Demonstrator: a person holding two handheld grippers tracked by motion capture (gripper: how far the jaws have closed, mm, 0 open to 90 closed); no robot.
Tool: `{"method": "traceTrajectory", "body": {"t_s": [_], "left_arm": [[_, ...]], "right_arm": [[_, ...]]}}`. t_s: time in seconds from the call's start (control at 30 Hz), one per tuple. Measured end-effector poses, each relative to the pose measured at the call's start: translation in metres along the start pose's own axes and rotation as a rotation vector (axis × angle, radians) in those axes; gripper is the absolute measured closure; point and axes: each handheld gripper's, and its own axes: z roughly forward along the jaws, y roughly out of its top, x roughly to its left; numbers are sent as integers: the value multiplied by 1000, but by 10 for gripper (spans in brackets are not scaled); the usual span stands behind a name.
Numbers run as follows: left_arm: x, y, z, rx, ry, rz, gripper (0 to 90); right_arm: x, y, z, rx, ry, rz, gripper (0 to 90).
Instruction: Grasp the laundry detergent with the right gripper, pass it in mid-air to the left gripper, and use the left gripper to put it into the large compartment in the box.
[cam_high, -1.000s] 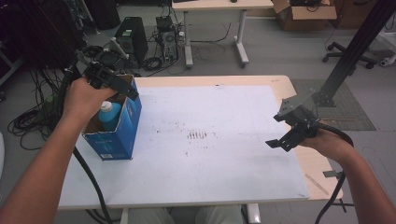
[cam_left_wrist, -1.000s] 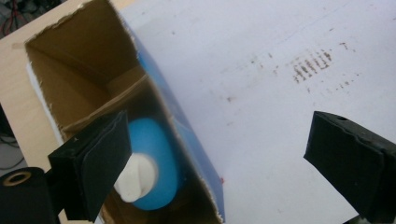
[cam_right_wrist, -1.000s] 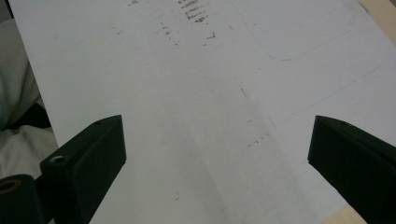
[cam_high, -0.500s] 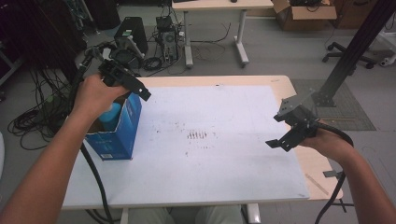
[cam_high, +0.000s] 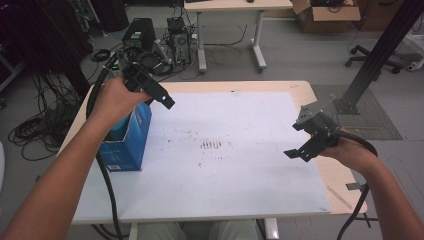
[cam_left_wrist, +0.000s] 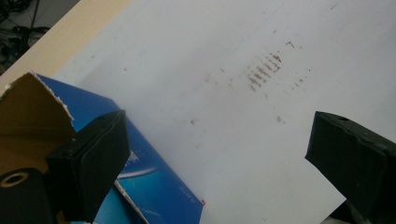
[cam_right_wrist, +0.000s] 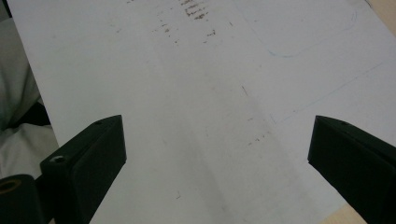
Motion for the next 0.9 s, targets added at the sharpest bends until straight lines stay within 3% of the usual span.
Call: {"method": "traceTrajectory", "body": {"t_s": [0.43, 0.9], "left_arm": [[-12, 21, 14, 15, -37, 102, 65], [-37, 45, 32, 12, -88, 256, 64]], "right_arm": [[-2, 5, 3, 5, 6, 3, 39], [-6, 4, 4, 2, 4, 10, 40]]}}
